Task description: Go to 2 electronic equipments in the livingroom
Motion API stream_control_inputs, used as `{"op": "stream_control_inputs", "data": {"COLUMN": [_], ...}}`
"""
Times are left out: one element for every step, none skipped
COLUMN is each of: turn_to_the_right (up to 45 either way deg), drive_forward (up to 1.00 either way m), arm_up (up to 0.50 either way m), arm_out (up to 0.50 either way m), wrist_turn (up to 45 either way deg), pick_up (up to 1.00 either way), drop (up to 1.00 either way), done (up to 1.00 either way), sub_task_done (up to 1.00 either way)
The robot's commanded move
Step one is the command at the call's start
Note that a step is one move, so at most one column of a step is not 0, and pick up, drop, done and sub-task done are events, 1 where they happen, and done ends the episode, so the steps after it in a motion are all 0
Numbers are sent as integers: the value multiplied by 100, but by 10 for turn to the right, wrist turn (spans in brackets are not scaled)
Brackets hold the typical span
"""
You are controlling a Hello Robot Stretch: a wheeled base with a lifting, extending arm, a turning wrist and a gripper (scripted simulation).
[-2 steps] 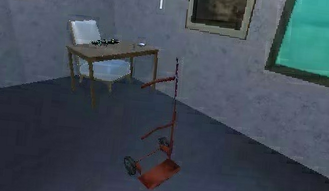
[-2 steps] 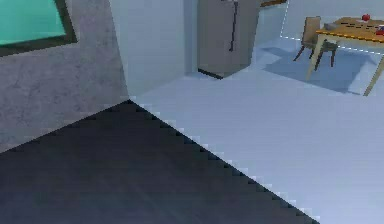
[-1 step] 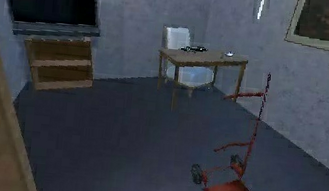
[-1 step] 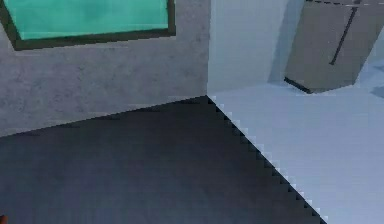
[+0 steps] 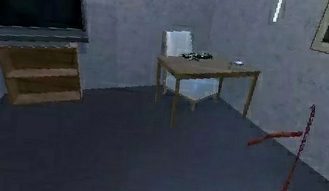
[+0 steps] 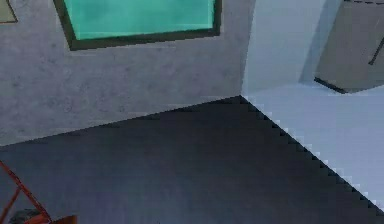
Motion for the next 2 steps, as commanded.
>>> {"op": "stream_control_inputs", "data": {"turn_to_the_right": [30, 0], "drive_forward": [0, 95], "arm_up": [0, 0], "arm_out": [0, 0], "wrist_turn": [0, 0], "pick_up": [0, 0], "drop": [0, 0], "done": [0, 0], "sub_task_done": [0, 0]}}
